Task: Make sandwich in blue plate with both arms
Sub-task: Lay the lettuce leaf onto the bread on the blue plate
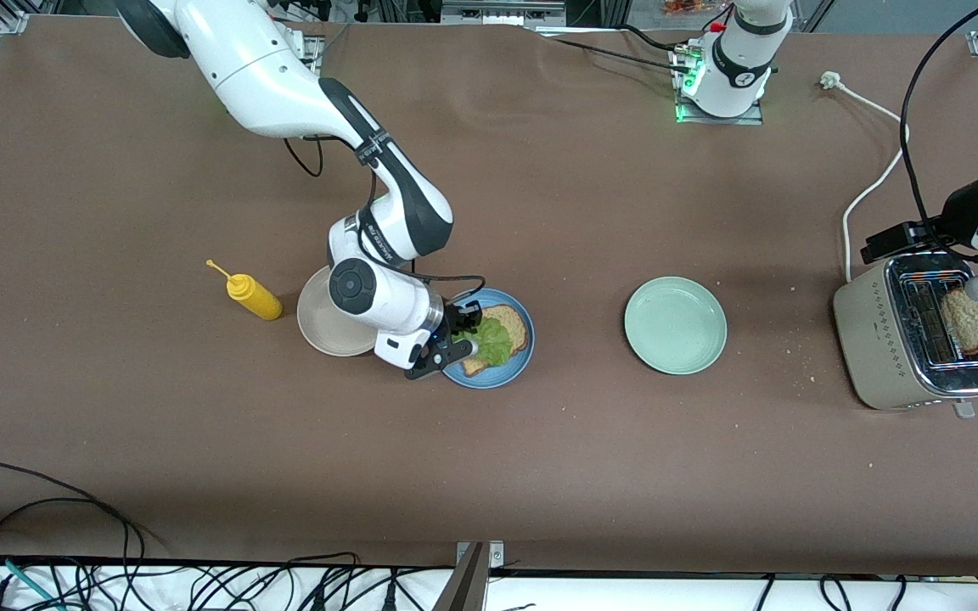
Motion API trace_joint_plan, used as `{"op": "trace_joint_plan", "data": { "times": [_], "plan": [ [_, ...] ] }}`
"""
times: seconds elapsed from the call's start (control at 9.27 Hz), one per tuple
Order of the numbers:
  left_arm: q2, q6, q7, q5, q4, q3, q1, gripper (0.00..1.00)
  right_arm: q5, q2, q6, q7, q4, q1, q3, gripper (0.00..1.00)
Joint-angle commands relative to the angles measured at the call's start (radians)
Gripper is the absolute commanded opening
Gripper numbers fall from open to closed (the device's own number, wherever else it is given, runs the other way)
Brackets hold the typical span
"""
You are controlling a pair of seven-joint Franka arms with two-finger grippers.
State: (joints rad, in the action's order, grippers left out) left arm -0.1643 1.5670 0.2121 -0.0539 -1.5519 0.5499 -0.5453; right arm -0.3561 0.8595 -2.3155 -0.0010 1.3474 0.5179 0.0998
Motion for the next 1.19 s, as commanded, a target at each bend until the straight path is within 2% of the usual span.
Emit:
{"op": "trace_joint_plan", "data": {
  "times": [0.0, 0.32, 0.54, 0.86, 1.08],
  "plan": [
    [0.023, -0.001, -0.026, 0.022, -0.024, -0.004, -0.008, 1.0, -0.014, 0.009, -0.081, -0.013, -0.01, 0.001, 0.001, 1.0],
    [0.022, 0.002, -0.026, 0.022, -0.02, -0.007, -0.012, 1.0, -0.004, -0.017, -0.064, -0.137, -0.002, -0.027, -0.009, 1.0],
    [0.02, 0.005, -0.026, -0.032, -0.011, -0.007, -0.042, 1.0, -0.003, -0.078, 0.086, -0.192, 0.009, -0.041, -0.061, 1.0],
    [0.019, 0.008, -0.159, -0.147, -0.001, -0.007, -0.132, 1.0, -0.004, -0.232, 0.476, -0.237, 0.018, -0.041, -0.23, 1.0],
    [-0.013, 0.094, -0.201, -0.149, 0.006, -0.007, -0.22, 1.0, 0.014, -0.322, 0.698, -0.26, 0.022, -0.039, -0.346, 1.0]
  ]
}}
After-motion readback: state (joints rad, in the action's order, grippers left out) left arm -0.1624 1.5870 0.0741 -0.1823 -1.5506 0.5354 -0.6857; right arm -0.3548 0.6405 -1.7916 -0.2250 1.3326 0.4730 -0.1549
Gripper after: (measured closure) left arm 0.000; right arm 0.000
